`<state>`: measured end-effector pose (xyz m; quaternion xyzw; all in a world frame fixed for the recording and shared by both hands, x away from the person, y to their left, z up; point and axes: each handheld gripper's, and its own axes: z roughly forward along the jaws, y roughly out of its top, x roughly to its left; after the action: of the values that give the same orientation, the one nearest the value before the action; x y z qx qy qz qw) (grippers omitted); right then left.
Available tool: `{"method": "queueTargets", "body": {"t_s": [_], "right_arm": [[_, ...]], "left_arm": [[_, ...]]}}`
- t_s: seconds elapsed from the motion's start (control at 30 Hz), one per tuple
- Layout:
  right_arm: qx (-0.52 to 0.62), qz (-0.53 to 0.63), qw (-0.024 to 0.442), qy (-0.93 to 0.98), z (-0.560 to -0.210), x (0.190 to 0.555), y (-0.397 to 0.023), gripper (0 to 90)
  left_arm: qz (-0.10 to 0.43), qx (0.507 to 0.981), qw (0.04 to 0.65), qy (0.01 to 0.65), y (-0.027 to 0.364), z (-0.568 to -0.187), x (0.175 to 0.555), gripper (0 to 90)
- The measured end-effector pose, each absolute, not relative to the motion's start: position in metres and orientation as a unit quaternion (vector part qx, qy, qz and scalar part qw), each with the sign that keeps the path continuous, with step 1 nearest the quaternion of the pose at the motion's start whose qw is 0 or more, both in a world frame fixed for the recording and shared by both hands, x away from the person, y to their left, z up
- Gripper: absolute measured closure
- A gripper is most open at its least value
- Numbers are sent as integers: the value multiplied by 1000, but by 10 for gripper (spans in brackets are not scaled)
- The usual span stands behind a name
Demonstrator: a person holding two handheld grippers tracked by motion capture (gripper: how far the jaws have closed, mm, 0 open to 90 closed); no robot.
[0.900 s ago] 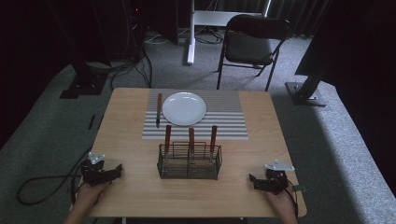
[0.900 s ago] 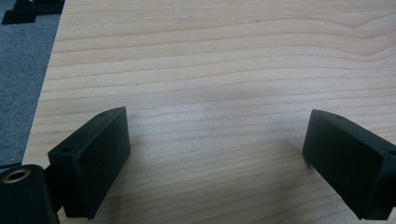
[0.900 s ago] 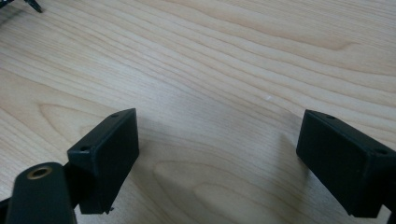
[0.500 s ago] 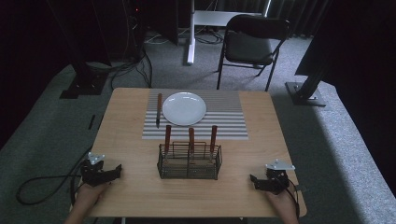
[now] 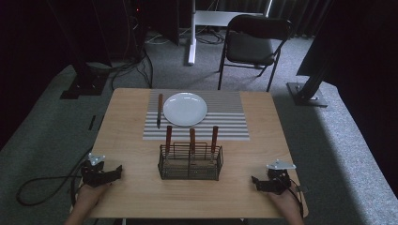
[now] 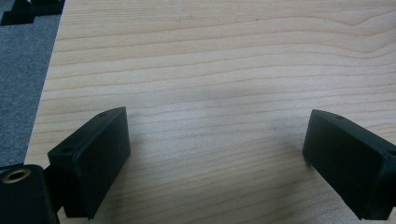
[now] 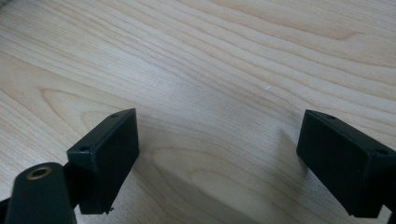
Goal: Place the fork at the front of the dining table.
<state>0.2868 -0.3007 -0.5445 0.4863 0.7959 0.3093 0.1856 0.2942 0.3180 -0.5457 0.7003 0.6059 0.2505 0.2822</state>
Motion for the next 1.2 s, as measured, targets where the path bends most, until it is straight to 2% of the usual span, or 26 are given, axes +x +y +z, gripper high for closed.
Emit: {"method": "queueTargets", "body": {"t_s": [0.27,0.47,0.87,1.2], "right_arm": [[483,308,176,801,-541,288,-294,183],[478,324,165,799,-532,284,-288,186],[443,400,168,785,-474,281,-264,219],[416,441,152,781,-436,290,-236,230]], "left_arm": [[250,701,283,605,318,-546,294,75],[250,701,283,605,318,-546,294,75],[250,701,283,605,318,-546,294,74],[250,701,283,605,318,-546,294,74]]}}
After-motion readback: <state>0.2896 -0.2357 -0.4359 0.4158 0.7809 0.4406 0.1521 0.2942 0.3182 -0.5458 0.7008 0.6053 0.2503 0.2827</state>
